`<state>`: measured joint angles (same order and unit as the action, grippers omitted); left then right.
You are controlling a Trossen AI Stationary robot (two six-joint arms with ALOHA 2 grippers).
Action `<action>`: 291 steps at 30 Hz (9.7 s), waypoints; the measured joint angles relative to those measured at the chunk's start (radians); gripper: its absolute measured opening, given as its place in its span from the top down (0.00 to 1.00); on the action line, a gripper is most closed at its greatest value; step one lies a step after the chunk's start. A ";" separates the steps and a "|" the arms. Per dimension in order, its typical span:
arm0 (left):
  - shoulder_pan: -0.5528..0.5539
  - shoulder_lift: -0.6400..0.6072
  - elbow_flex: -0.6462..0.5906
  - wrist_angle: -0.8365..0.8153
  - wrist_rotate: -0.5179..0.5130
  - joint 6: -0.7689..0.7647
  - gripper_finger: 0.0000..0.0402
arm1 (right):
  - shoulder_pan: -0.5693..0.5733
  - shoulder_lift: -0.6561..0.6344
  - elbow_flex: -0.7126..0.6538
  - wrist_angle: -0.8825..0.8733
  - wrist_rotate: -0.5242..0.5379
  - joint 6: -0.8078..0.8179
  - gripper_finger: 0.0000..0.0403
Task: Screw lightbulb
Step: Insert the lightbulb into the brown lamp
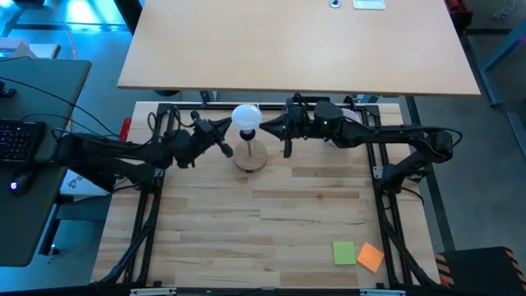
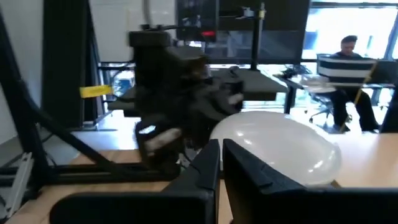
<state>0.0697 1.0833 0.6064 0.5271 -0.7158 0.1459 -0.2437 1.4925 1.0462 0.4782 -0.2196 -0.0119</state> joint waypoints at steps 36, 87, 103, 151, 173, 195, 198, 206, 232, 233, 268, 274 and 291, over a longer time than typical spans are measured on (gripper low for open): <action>0.045 0.004 -0.002 0.027 0.012 0.021 1.00 | 0.038 0.033 0.000 -0.046 0.053 -0.060 0.96; 0.004 -0.033 0.000 0.063 0.149 -0.049 1.00 | -0.074 0.019 0.001 -0.028 0.048 0.014 0.96; 0.079 -0.024 -0.002 -0.023 0.143 -0.064 1.00 | 0.015 0.000 0.000 -0.123 0.046 -0.069 0.96; -0.034 -0.103 -0.001 -0.064 0.056 -0.093 1.00 | -0.093 -0.023 0.000 -0.125 0.164 0.018 0.96; 0.024 -0.038 0.000 -0.049 -0.099 -0.005 1.00 | 0.049 0.013 0.000 -0.115 0.039 -0.049 0.96; -0.009 -0.013 0.000 0.015 0.043 -0.016 1.00 | -0.065 -0.004 0.000 -0.070 0.008 0.058 0.96; 0.011 0.001 0.000 0.015 0.049 -0.029 1.00 | -0.042 -0.004 0.000 -0.065 0.000 0.058 0.96; 0.057 0.026 0.000 0.016 0.053 -0.038 1.00 | -0.011 0.001 0.000 -0.031 0.001 0.056 0.96; -0.032 -0.038 -0.001 0.010 -0.004 0.011 1.00 | -0.094 0.051 0.001 0.002 0.088 0.075 0.96; -0.027 -0.034 -0.001 0.012 -0.008 0.007 1.00 | -0.089 0.051 0.000 0.002 0.091 0.075 0.96; -0.076 -0.094 -0.001 -0.050 -0.049 -0.012 1.00 | -0.041 -0.050 0.000 -0.179 0.230 -0.097 0.96; -0.111 -0.054 0.000 0.003 -0.019 -0.043 1.00 | -0.070 -0.010 0.000 -0.114 0.124 -0.057 0.96; 0.003 0.049 0.000 0.130 0.039 -0.059 1.00 | 0.020 0.001 0.000 -0.052 0.045 -0.064 0.96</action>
<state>0.0731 1.1323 0.6064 0.6574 -0.6772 0.0867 -0.2241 1.4933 1.0462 0.4262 -0.1746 -0.0763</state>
